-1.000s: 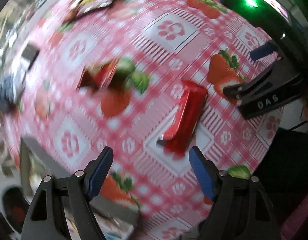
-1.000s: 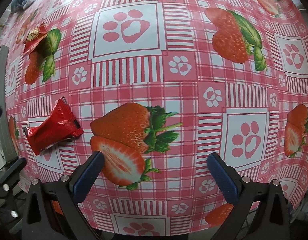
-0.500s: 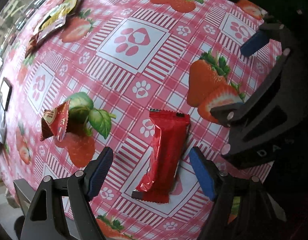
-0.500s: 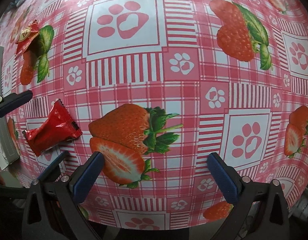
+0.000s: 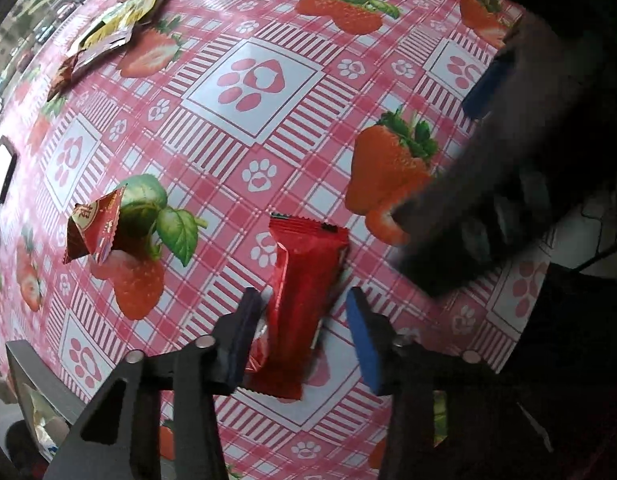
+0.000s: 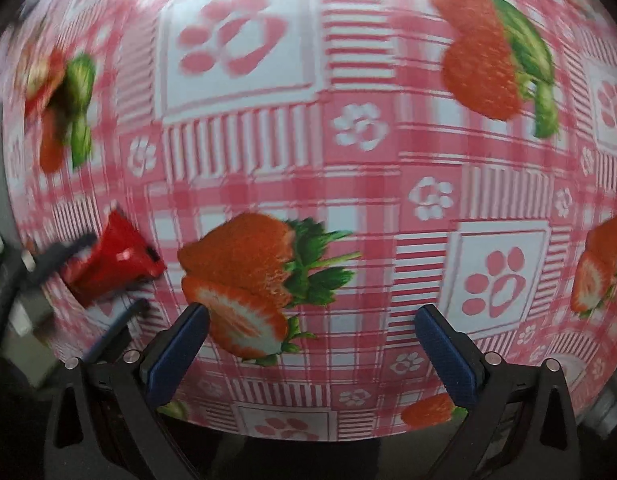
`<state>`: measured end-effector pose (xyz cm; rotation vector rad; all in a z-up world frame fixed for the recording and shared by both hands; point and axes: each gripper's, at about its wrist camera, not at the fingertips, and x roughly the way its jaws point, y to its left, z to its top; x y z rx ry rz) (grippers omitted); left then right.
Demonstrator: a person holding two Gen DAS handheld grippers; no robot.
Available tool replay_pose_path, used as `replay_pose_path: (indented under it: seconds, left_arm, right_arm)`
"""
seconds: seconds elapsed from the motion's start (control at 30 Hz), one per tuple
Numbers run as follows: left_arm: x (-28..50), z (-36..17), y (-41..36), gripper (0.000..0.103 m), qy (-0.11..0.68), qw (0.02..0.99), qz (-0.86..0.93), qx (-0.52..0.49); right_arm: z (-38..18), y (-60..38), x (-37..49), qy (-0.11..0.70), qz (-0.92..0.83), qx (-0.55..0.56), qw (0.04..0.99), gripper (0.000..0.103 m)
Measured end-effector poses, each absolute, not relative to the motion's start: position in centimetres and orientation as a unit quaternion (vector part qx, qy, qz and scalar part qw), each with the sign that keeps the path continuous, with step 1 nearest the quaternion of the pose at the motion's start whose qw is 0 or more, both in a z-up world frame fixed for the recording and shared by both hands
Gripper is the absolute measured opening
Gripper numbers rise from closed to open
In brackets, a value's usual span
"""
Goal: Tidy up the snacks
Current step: 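Grasp red bar with left tool while right tool grasps red twisted candy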
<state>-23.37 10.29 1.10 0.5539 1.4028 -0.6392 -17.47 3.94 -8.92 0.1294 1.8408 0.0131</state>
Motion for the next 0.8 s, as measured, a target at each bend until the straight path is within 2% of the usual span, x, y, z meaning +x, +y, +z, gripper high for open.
replay_pose_path:
  seconds: [0.1,0.13,0.43,0.63,0.77,0.8]
  left_arm:
    - [-24.2,1.6,10.8,0.033,0.626,0.693,-0.270,0.234]
    - [-24.3,1.6,11.2,0.032,0.628,0.695,-0.265,0.230]
    - [-25.3,1.4,17.4,0.032,0.647,0.721,-0.192,0.159]
    - [-25.7,1.0,18.8,0.034,0.650,0.722,-0.183,0.148]
    - [-25.3,1.0,19.5,0.057,0.655,0.727,-0.152,0.142]
    - [-25.2,0.9,20.1,0.058,0.661,0.726,-0.146,0.122]
  right_arm:
    - [-7.9,2.7,-15.7,0.785,-0.005,0.088,0.613,0.103]
    - [-7.5,2.6,-15.0,0.782,-0.003,0.093,0.617,0.103]
    - [-3.1,11.3,-5.9,0.734,0.112,0.016,0.670,0.103]
    - [-4.7,18.9,-1.7,0.724,0.159,-0.078,0.667,0.103]
    - [-7.1,21.4,-0.5,0.726,0.159,-0.119,0.658,0.103]
    - [-7.4,21.6,-0.3,0.727,0.156,-0.122,0.657,0.100]
